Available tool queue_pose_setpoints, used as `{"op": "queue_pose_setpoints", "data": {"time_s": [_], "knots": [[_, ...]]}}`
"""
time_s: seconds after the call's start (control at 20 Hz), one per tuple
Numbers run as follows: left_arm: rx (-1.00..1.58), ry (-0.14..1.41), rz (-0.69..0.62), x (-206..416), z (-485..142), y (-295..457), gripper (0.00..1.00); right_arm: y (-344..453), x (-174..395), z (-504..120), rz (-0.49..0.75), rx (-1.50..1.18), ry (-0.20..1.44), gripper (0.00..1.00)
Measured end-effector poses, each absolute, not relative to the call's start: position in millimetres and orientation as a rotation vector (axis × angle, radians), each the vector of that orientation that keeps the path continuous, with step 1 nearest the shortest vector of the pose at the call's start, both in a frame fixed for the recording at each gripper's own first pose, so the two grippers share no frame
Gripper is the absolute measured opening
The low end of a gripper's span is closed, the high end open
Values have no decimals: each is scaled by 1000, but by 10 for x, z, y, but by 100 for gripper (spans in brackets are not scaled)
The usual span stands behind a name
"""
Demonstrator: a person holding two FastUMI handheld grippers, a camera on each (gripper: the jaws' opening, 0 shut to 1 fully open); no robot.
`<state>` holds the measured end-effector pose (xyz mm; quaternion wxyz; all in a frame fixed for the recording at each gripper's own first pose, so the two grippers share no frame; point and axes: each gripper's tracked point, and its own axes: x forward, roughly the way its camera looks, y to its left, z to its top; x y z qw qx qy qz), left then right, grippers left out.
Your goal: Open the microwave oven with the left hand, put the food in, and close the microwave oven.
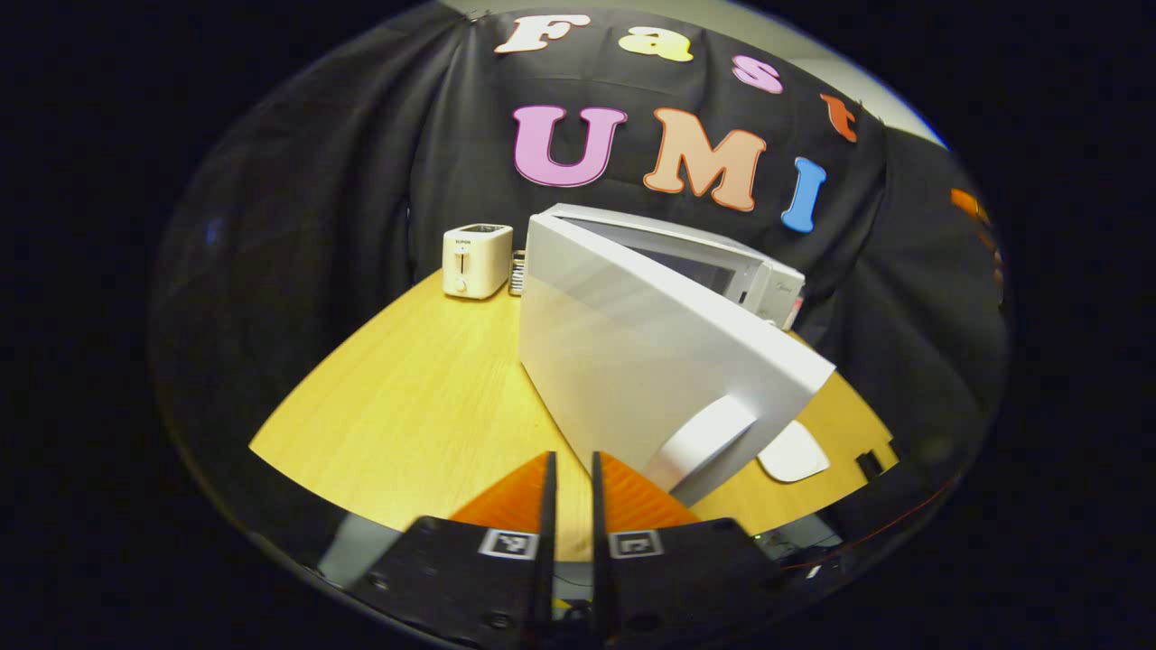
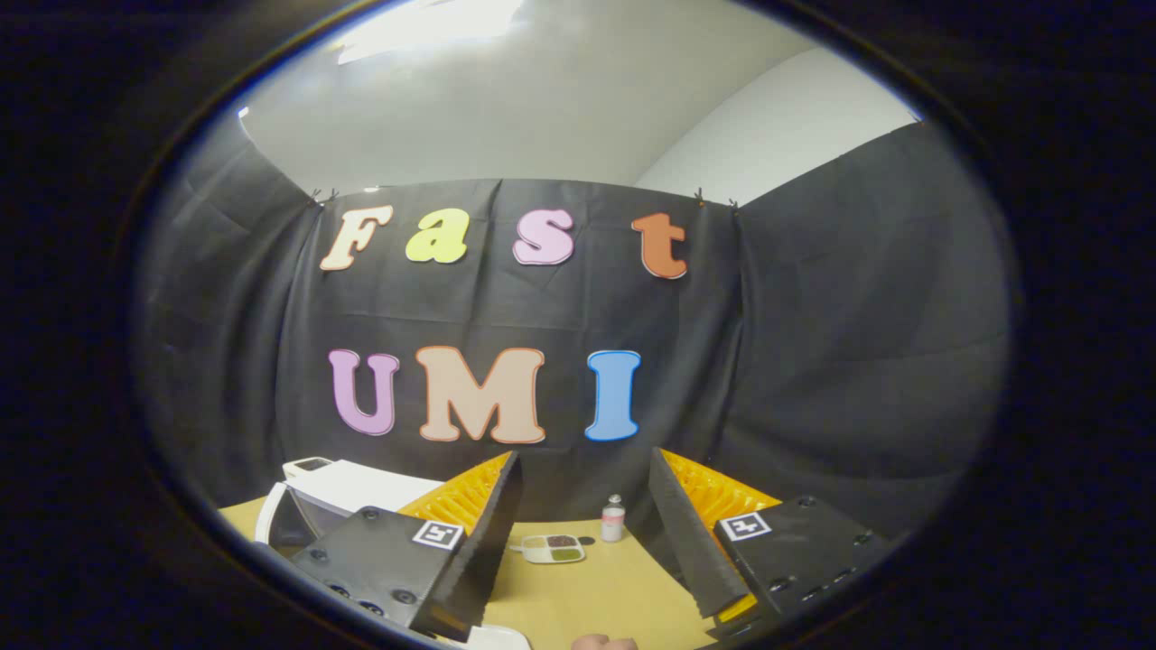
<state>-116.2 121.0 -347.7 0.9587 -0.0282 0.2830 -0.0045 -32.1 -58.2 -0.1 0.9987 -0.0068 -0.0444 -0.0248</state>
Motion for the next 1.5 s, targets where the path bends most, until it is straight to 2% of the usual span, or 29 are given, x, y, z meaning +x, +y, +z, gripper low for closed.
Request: {"op": "queue_pose_setpoints", "data": {"time_s": [0.05,0.1,0.15,0.7,0.75,0.85,1.3,1.35,1.4,1.5], "knots": [[-51,584,-29,-1104,-3514,1129,5,-675,-358,3,-67,-21,-89,97],[-71,602,-56,-1065,-3565,1025,0,-778,-389,5,-84,-28,-87,87],[-102,611,-80,-1021,-3584,883,4,-872,-433,5,-100,-33,-83,76],[-84,631,-247,-486,-3611,-25,0,-1823,-670,-6,-288,-33,-60,76],[-75,629,-258,-419,-3600,-86,0,-1870,-677,-15,-297,-29,-54,77],[-66,622,-275,-305,-3574,-172,2,-1962,-709,-22,-314,-24,-54,87],[-52,602,-311,226,-3528,-447,2,-2236,-775,45,-383,-43,-49,87],[-51,603,-313,273,-3518,-465,2,-2258,-779,63,-389,-46,-52,92],[-49,601,-316,323,-3536,-487,2,-2285,-795,71,-394,-49,-54,87],[-43,600,-321,422,-3543,-530,2,-2305,-778,92,-402,-56,-56,87]]}}
